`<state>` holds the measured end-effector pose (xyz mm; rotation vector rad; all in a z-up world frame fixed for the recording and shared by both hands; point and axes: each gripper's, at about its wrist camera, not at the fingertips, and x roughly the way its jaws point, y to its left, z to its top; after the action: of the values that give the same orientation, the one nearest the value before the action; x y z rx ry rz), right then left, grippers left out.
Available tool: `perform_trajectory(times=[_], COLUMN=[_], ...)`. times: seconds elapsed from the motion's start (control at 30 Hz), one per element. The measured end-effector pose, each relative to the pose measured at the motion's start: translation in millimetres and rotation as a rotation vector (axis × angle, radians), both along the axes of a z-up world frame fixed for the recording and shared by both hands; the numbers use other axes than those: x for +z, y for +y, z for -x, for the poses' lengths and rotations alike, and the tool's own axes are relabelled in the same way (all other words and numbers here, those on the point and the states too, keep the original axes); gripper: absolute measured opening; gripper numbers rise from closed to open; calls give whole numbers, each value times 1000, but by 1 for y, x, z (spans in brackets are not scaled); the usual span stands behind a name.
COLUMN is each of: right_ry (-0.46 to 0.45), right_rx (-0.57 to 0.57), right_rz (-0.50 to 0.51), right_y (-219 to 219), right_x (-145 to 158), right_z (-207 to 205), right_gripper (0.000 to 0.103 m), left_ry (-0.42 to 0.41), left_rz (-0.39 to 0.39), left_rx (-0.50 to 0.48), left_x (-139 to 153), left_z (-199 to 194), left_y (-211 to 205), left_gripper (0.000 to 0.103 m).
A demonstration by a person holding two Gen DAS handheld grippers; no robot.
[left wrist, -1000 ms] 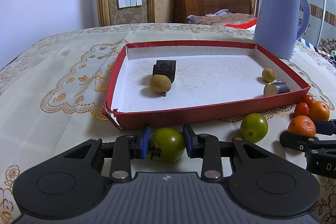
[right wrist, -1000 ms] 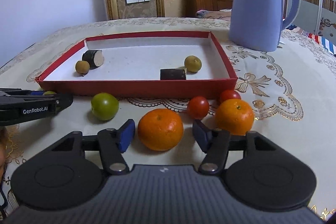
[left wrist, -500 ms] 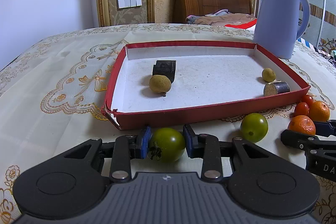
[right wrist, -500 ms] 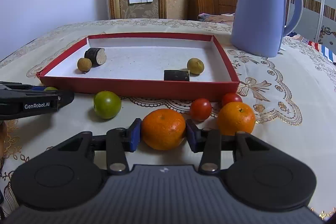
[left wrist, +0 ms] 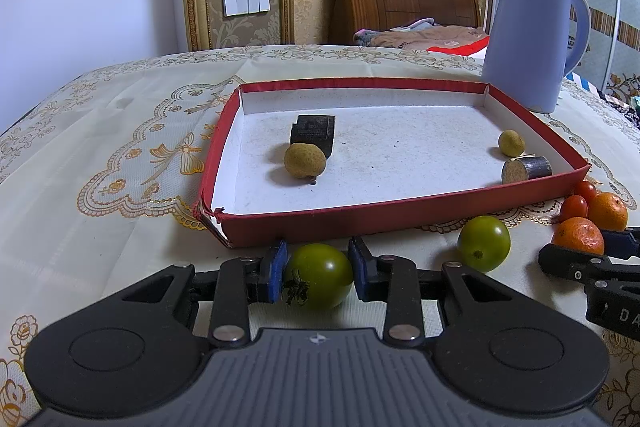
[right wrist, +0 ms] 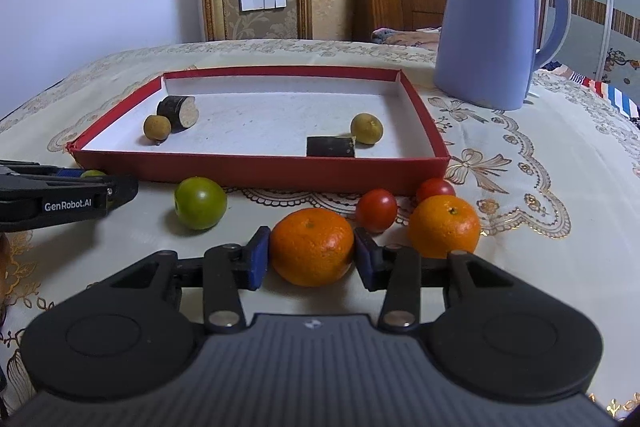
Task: Organize fruits
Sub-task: 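Carry the green tomato and tangerine over the box with both tools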
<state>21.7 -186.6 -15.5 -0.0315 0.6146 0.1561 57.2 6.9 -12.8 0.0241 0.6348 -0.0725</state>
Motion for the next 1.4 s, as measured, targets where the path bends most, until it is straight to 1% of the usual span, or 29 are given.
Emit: perform_trajectory(times=[0.43, 0.5, 0.63, 0.93, 1.07, 1.17, 1.3, 1.4], right_ry=[-37, -38, -43, -55, -71, -86, -98, -111], right_rx=[-20, -18, -22, -23, -21, -21, -15, -12], right_rz=[-17, -18, -23, -42, -47, -44, -28, -27], right_y=[-5, -6, -7, -9, -11, -12, -10, -6], right_x=[6, 7, 8, 12, 18, 23, 29, 35], right_z=[6, 7, 8, 11, 14, 14, 7, -2], right_gripper=[41, 41, 41, 41, 41, 41, 41, 41], left_ry=[-3, -4, -33, -66, -104, -143, -163, -180], left_rz=[-9, -1, 5, 127, 151, 151, 154, 104], left_rx=[-9, -19, -19, -15, -16, -10, -27, -21], left_x=[2, 2, 6, 15, 19, 23, 32, 38], left_z=[2, 3, 8, 12, 19, 24, 23, 17], left_y=[0, 1, 2, 18, 21, 20, 17, 9], left_gripper=[32, 32, 32, 32, 32, 32, 32, 32])
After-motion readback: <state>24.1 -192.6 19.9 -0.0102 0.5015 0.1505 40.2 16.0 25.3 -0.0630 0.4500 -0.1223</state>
